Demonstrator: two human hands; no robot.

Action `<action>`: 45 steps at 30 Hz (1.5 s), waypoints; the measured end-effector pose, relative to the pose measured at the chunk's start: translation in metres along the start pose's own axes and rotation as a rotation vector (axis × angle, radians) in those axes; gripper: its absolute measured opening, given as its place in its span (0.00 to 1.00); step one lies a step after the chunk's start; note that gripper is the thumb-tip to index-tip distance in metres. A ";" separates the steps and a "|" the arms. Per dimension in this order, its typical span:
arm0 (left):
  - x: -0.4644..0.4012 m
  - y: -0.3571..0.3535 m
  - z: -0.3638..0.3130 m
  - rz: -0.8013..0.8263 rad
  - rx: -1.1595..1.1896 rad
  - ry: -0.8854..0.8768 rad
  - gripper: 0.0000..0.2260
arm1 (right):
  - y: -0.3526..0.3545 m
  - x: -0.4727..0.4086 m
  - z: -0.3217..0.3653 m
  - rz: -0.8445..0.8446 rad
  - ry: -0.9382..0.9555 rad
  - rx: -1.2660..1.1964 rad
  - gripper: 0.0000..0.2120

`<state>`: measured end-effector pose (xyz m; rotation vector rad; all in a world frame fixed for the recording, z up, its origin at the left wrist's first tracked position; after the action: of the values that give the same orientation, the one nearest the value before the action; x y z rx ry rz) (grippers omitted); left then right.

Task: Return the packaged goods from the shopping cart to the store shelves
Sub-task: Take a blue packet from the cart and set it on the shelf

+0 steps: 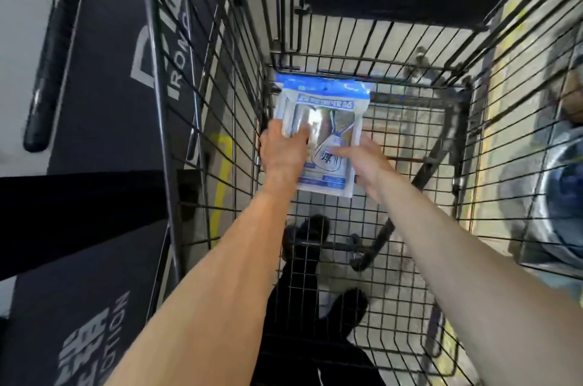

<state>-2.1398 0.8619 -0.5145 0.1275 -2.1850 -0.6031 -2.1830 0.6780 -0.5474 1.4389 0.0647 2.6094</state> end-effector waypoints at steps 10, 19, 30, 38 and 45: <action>0.032 -0.011 0.021 0.102 0.319 0.242 0.11 | 0.038 0.076 -0.010 0.023 0.067 -0.179 0.10; 0.095 -0.027 -0.014 0.443 0.395 0.179 0.35 | 0.097 0.208 0.031 -0.084 0.235 -0.326 0.28; 0.346 -0.044 -0.176 0.914 0.081 -0.346 0.03 | 0.237 0.408 0.042 -0.441 0.436 -0.380 0.32; 0.569 -0.149 -0.194 1.132 -0.430 -0.763 0.17 | 0.333 0.566 -0.071 -0.720 0.458 -0.782 0.13; 0.654 -0.210 -0.209 1.326 -0.883 -0.947 0.26 | 0.384 0.622 -0.102 -0.988 0.522 -0.889 0.08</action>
<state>-2.4230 0.4078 -0.0355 -2.2106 -1.9253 -0.7796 -2.6407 0.4035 -0.0380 0.2557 -0.2321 1.6993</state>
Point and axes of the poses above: each hand's wrist, its own x-axis away from the middle knuckle, its own y-axis out of the back of the hand, z = x × y, the point moved 10 cm from there along -x, towards the middle knuckle, and after that the axes turned 1 degree about y, right-handed, at the moved point
